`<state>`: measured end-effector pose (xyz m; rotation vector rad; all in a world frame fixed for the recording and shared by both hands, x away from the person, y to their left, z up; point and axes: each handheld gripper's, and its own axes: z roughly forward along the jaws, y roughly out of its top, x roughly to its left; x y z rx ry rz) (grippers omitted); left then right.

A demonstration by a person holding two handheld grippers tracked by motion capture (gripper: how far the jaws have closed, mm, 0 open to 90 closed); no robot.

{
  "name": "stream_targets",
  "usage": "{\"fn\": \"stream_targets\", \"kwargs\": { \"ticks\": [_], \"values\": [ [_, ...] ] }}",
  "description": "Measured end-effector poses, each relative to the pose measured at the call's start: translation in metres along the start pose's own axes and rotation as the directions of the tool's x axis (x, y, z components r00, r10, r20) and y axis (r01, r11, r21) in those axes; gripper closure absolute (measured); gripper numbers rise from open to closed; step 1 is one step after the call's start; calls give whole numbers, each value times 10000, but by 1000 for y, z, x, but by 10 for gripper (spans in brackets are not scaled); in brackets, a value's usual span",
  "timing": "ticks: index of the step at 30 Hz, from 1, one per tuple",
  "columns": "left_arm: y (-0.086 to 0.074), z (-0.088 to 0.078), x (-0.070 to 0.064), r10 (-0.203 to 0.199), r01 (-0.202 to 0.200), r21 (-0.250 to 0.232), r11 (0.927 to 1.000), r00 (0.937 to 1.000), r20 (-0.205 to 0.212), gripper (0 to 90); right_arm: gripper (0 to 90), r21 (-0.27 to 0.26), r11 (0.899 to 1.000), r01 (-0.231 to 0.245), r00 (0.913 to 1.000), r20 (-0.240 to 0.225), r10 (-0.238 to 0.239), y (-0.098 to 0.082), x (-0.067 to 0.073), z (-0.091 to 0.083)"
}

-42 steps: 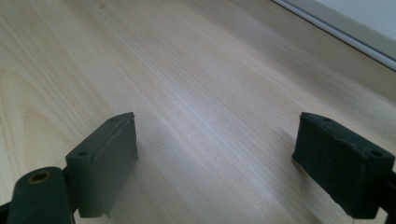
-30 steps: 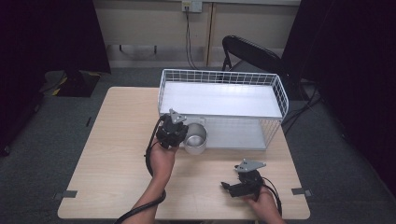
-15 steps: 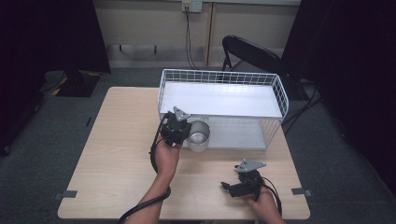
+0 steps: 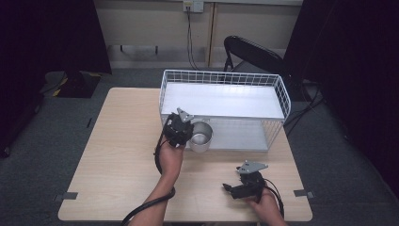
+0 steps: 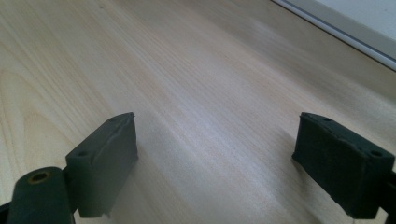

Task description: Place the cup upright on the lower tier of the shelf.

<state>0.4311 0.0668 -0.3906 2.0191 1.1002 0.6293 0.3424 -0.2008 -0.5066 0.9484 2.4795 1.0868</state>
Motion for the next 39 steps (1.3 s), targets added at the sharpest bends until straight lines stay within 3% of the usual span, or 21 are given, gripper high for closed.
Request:
{"fn": "stream_targets", "kwargs": {
  "ticks": [13,34,39],
  "values": [
    [-1,7,-2,18,-19,-43,10000,9991,-421,851,124,1,10000,1,10000,2,-1,0,0,0],
    [0,14,-1,138,-137,20,9999,9973,-719,849,123,-1,10000,1,10000,3,-1,0,0,0],
    [-1,16,-2,190,-202,-145,9997,9967,-787,842,124,0,10000,1,10000,2,-1,0,0,0]
  ]
}}
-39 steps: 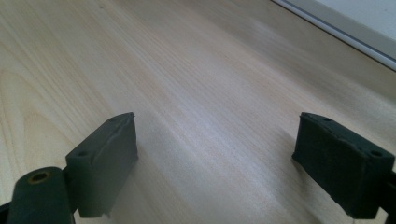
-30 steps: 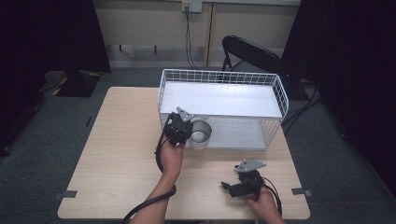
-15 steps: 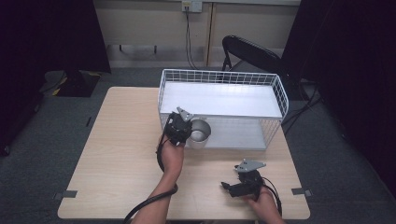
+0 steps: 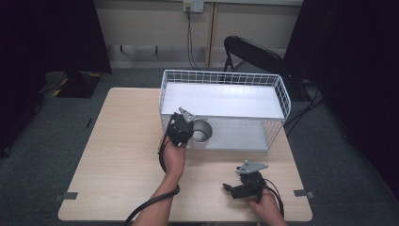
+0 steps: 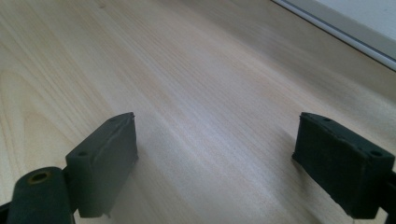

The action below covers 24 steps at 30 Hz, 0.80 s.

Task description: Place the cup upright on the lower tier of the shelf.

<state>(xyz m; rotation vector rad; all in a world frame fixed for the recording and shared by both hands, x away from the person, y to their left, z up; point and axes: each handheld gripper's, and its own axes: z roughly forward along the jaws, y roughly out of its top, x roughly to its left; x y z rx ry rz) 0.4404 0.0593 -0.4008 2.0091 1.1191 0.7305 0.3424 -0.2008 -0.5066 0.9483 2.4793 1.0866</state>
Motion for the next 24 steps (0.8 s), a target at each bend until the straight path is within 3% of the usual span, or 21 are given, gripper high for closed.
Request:
{"fn": "stream_targets", "kwargs": {
  "ticks": [6,12,24],
  "values": [
    [2,-3,2,165,-180,-342,9993,9990,-422,776,124,0,10000,5,10000,-5,-5,0,0,0],
    [0,-9,6,-1,-10,-455,9990,9997,-235,677,124,-1,10000,6,10000,-2,-6,0,0,0],
    [-9,-31,6,-279,297,-484,9984,9990,358,564,124,-1,10000,4,10000,0,-4,0,0,0]
  ]
}}
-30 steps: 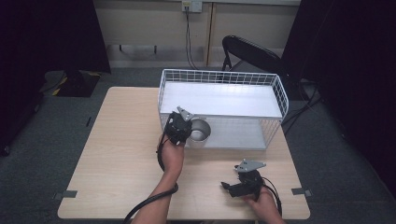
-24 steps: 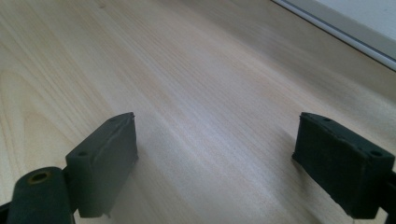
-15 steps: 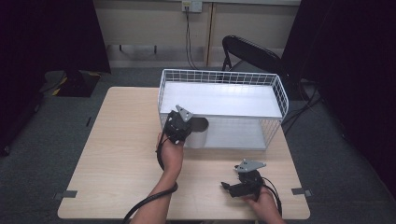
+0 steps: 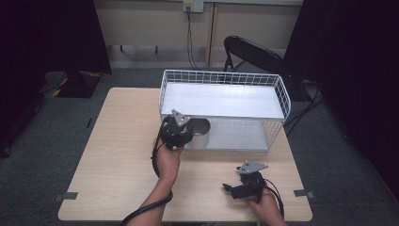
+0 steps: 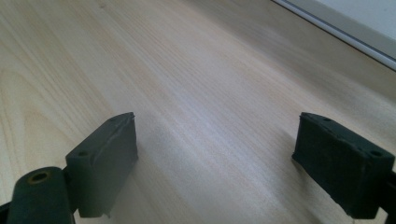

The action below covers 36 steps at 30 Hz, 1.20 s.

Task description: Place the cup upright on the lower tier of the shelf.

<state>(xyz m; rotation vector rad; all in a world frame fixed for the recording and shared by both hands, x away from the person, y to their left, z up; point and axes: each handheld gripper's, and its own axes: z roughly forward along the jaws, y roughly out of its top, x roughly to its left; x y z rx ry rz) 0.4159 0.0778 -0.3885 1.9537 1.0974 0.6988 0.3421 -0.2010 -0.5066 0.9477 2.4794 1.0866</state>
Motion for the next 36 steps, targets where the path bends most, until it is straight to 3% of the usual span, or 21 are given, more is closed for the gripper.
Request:
{"fn": "stream_targets", "kwargs": {
  "ticks": [4,12,22,29,31,36],
  "values": [
    [-4,-5,-3,9,-11,75,10000,9996,287,529,124,1,10000,-3,10000,0,3,0,0,0],
    [-13,-9,-3,-58,46,288,9996,9990,434,493,124,-6,10000,-9,10000,13,9,0,0,0],
    [-27,-4,-4,-145,95,785,9969,9978,643,472,124,-6,10000,-13,10000,15,13,0,0,0],
    [-34,-8,0,-502,449,763,9961,9963,696,538,124,10,10000,-42,10000,18,42,0,0,0],
    [-35,-10,1,-371,293,896,9955,9955,869,580,124,9,10000,-43,10000,19,43,0,0,0],
    [-37,-9,1,-507,389,998,9942,9916,1186,695,124,6,10000,-48,10000,26,48,0,1,0]
  ]
}}
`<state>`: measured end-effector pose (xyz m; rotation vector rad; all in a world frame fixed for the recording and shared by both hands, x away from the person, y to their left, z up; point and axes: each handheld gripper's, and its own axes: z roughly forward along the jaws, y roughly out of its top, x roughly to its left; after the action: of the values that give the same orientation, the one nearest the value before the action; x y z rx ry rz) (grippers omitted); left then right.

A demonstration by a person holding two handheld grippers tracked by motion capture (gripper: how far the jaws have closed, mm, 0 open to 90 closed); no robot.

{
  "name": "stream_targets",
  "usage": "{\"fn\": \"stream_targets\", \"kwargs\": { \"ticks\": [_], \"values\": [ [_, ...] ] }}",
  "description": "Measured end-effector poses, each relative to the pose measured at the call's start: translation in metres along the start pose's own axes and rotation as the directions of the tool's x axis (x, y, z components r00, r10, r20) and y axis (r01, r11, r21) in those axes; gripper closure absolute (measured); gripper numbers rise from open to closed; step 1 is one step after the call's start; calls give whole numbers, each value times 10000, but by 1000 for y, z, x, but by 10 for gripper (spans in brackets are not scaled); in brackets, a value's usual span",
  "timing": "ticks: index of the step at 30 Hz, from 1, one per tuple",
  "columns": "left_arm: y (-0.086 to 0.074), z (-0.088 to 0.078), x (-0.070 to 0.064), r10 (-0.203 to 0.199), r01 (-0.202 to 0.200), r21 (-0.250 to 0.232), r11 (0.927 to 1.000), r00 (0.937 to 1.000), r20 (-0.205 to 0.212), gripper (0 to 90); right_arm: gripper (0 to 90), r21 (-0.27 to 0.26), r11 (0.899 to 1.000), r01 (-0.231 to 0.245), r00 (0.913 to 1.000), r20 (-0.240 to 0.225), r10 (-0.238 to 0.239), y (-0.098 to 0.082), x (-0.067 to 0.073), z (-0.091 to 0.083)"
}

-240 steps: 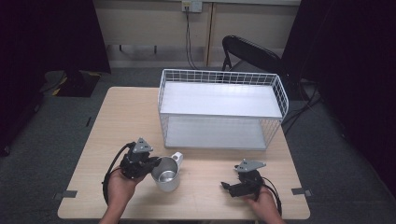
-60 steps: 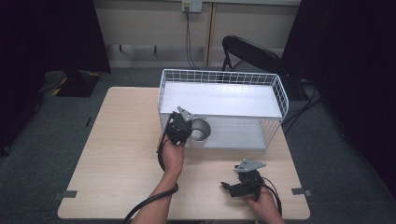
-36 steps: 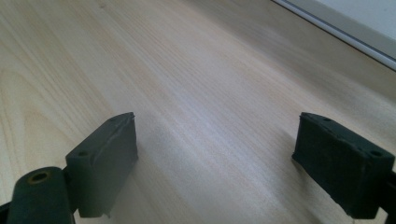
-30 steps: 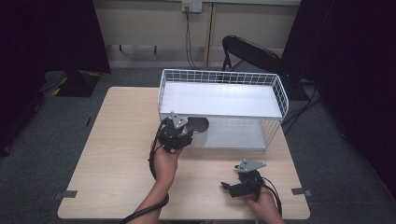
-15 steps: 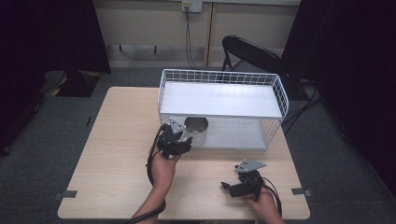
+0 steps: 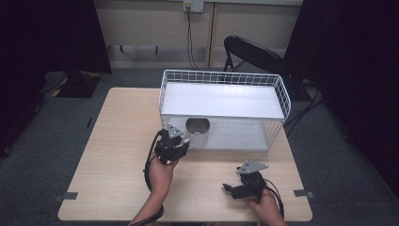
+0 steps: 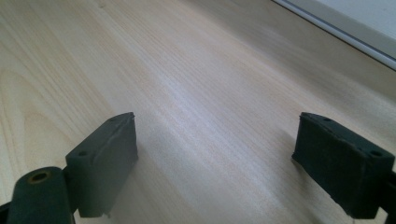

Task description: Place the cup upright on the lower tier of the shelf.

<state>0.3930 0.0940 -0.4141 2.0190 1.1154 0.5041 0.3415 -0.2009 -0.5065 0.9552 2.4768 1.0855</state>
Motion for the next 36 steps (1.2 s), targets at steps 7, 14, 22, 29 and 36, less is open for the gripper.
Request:
{"fn": "stream_targets", "kwargs": {
  "ticks": [7,14,22,29,36],
  "values": [
    [1,1,0,39,-39,16,10000,10000,2,773,124,1,10000,2,10000,1,-2,0,0,0],
    [3,5,-1,30,-30,-46,10000,10000,38,813,124,1,10000,0,10000,1,0,0,0,0],
    [8,14,-2,-96,96,-186,9998,10000,-6,820,124,3,10000,2,10000,-1,-2,0,0,0],
    [11,19,-2,50,-52,-150,9999,9999,-121,820,124,2,10000,2,10000,-1,-2,0,0,0],
    [16,28,-3,27,-30,-241,9997,9999,-130,817,123,4,10000,4,10000,-4,-4,0,0,0]
  ]
}}
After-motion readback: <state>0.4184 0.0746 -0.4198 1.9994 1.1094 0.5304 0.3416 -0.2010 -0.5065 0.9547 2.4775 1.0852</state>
